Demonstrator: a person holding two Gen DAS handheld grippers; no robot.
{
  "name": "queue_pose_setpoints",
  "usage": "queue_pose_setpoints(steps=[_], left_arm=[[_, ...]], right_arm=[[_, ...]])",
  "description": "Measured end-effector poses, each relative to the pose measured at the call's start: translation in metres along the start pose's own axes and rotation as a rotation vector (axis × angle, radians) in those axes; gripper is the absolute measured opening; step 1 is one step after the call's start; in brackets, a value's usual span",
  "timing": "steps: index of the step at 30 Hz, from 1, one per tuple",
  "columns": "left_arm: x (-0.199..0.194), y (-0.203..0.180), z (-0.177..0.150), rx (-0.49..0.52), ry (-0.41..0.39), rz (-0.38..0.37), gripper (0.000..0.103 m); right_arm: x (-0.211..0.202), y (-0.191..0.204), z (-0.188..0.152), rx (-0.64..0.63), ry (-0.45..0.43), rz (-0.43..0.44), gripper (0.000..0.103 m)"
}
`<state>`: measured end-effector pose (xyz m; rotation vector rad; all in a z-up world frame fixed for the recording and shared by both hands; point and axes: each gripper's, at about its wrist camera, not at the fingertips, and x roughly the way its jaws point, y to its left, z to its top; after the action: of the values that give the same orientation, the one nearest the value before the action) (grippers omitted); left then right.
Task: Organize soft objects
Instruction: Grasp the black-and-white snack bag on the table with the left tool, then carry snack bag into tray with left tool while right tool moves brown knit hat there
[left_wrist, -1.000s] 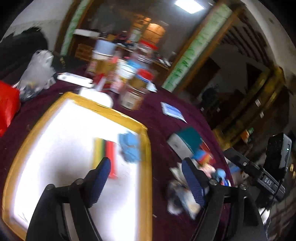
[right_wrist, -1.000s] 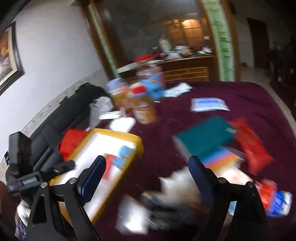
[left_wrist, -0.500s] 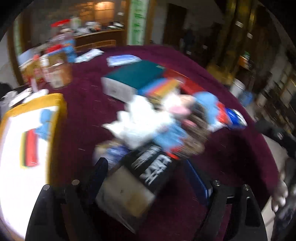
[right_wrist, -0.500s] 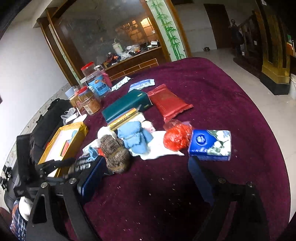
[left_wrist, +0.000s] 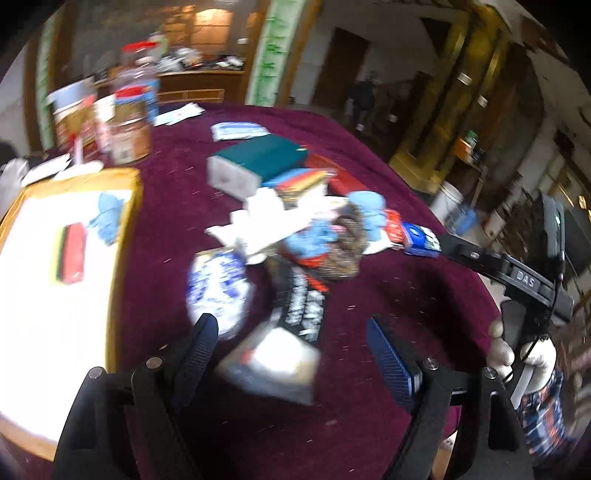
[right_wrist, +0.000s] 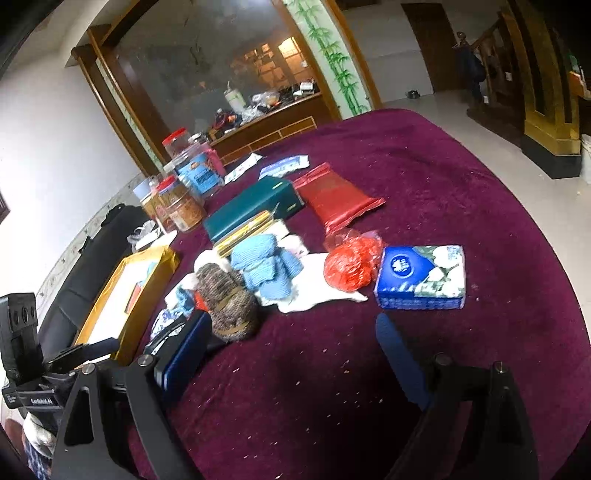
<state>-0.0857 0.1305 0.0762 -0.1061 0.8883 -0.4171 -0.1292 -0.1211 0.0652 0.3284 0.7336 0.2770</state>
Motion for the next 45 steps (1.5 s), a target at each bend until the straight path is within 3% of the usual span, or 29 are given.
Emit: queue_pose_setpoints(steps=[6,12,14,15,16,20,21,25,31,36,45], left_arm=[[0.018,0.004,-0.006,-0.023,0.043,0.039,0.086],[0.058,-0.012,-0.016,0.02,0.084,0.213,0.094],[0.074,-0.016,-0.024,0.051,0.124,0.226,0.094],[0.076,-0.023,-0.029,0.093,0.108,0.248,0.089],[0.074,-0.026,-0.032,0.111,0.096,0.225,0.073],[0.055,-0.02,-0.033,0.047,0.069,0.12,0.055],[0.051,-0.018,-0.033,0.044,0.065,0.113,0.039],[0.027,-0.004,-0.039,0.0,0.035,0.046,0.039],[-0.003,0.005,-0.048,-0.031,-0.019,-0.005,0.039],[-0.031,0.025,-0.056,-0.084,-0.084,-0.051,0.039],[-0.068,0.057,-0.075,-0.158,-0.144,-0.035,0.039]], right_arm=[[0.012,-0.008,-0.005,0.009,0.021,-0.014,0.09],[0.013,-0.014,-0.008,0.016,0.029,-0.005,0.09],[0.012,-0.012,-0.008,0.012,0.034,-0.002,0.09],[0.011,-0.011,-0.008,0.007,0.035,0.001,0.09],[0.009,-0.008,-0.008,0.002,0.036,0.006,0.09],[0.007,0.01,-0.007,-0.026,0.049,0.046,0.09],[0.009,0.017,-0.007,-0.031,0.063,0.066,0.09],[0.023,0.049,-0.013,-0.064,0.125,0.112,0.09],[0.026,0.065,-0.007,-0.078,0.114,0.101,0.09],[0.038,0.084,-0.014,-0.133,0.169,0.107,0.09],[0.047,0.073,-0.01,-0.142,0.133,0.004,0.088]])
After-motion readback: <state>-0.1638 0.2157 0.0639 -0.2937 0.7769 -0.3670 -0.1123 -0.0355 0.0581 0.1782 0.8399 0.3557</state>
